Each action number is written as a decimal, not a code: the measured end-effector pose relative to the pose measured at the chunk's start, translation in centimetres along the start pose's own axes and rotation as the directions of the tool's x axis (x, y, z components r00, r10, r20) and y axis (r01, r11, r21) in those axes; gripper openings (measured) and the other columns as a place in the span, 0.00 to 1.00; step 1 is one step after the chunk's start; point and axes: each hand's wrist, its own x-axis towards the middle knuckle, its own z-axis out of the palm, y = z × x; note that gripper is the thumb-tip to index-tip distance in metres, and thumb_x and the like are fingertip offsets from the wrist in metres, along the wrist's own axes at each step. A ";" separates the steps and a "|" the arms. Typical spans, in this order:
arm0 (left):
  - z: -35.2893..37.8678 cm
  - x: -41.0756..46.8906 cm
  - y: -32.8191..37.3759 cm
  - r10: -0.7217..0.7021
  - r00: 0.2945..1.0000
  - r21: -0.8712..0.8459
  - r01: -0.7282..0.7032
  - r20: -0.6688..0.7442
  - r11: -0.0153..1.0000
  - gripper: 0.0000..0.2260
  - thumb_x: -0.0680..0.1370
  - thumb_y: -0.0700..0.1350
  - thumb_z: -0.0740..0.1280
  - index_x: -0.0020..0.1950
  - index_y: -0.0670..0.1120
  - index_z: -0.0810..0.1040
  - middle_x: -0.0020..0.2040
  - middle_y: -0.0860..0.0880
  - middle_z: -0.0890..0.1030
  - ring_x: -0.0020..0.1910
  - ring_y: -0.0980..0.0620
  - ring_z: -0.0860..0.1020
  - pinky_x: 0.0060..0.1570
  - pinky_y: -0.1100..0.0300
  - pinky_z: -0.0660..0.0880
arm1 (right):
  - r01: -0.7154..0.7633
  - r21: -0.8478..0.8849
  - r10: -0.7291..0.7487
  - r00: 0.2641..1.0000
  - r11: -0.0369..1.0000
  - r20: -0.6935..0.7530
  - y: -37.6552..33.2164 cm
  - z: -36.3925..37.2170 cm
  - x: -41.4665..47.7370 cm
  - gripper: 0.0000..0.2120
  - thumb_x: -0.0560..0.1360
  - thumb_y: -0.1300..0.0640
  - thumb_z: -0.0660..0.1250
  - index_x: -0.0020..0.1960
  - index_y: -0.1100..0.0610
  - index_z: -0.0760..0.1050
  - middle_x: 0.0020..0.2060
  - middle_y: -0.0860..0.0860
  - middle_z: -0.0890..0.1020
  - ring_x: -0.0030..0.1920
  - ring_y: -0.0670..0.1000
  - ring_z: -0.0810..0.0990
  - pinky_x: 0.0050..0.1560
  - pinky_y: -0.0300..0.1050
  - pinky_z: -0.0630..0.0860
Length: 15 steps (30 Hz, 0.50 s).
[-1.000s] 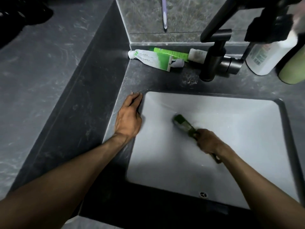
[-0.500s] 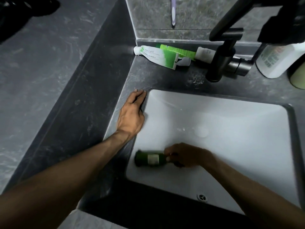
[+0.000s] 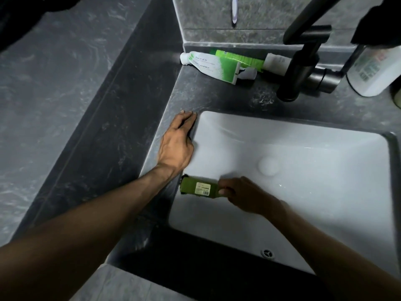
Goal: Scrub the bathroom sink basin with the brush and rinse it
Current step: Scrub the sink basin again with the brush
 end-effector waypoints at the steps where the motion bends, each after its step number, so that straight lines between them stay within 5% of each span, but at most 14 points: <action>1: 0.0 0.0 0.1 -0.002 1.000 -0.004 0.002 0.000 1.000 0.34 0.72 0.27 0.57 0.78 0.44 0.69 0.77 0.50 0.68 0.79 0.51 0.62 0.79 0.64 0.53 | 0.018 -0.005 -0.018 1.000 1.000 0.005 -0.4 0.1 -0.2 0.16 0.82 0.45 0.55 0.45 0.53 0.74 0.36 0.43 0.74 0.33 0.43 0.72 0.36 0.40 0.68; 3: -0.1 -0.1 0.1 -0.006 1.000 -0.015 0.006 -0.005 1.000 0.34 0.72 0.28 0.57 0.78 0.44 0.69 0.77 0.50 0.68 0.79 0.51 0.62 0.78 0.65 0.53 | 0.061 -0.017 -0.060 0.997 0.998 0.045 -1.3 0.3 -0.4 0.15 0.81 0.42 0.55 0.46 0.51 0.73 0.37 0.43 0.76 0.35 0.45 0.73 0.38 0.42 0.69; 7: -0.1 0.0 0.0 -0.009 1.000 -0.019 0.009 0.003 1.000 0.34 0.71 0.28 0.56 0.78 0.44 0.70 0.76 0.49 0.69 0.78 0.51 0.63 0.78 0.65 0.54 | 0.042 -0.079 -0.032 0.993 0.996 0.116 -2.0 1.0 -1.4 0.05 0.81 0.53 0.59 0.51 0.45 0.72 0.45 0.43 0.81 0.42 0.44 0.77 0.43 0.43 0.72; 10: -0.1 -0.1 0.1 -0.009 1.000 -0.014 0.009 -0.003 1.000 0.34 0.72 0.29 0.56 0.78 0.45 0.70 0.77 0.50 0.69 0.78 0.51 0.63 0.78 0.64 0.55 | -0.098 -0.171 0.105 0.994 0.980 0.031 0.3 -1.3 -0.7 0.09 0.80 0.51 0.56 0.55 0.42 0.72 0.52 0.43 0.81 0.51 0.49 0.79 0.51 0.46 0.74; 12: 0.0 0.0 0.0 -0.009 1.000 -0.002 0.009 -0.003 1.000 0.34 0.72 0.29 0.56 0.78 0.45 0.69 0.77 0.51 0.68 0.78 0.51 0.63 0.78 0.63 0.55 | -0.243 -0.235 0.228 0.970 0.941 -0.089 2.4 -2.8 0.5 0.08 0.80 0.53 0.57 0.54 0.43 0.74 0.49 0.47 0.81 0.51 0.55 0.81 0.48 0.44 0.73; 15: 0.1 0.0 -0.1 0.001 1.000 -0.003 -0.001 -0.009 1.000 0.34 0.72 0.28 0.56 0.78 0.45 0.69 0.77 0.50 0.68 0.78 0.51 0.63 0.79 0.60 0.57 | -0.174 -0.215 0.151 0.981 0.961 -0.121 2.7 -2.1 1.0 0.07 0.80 0.56 0.59 0.50 0.46 0.74 0.44 0.49 0.82 0.48 0.57 0.82 0.46 0.47 0.75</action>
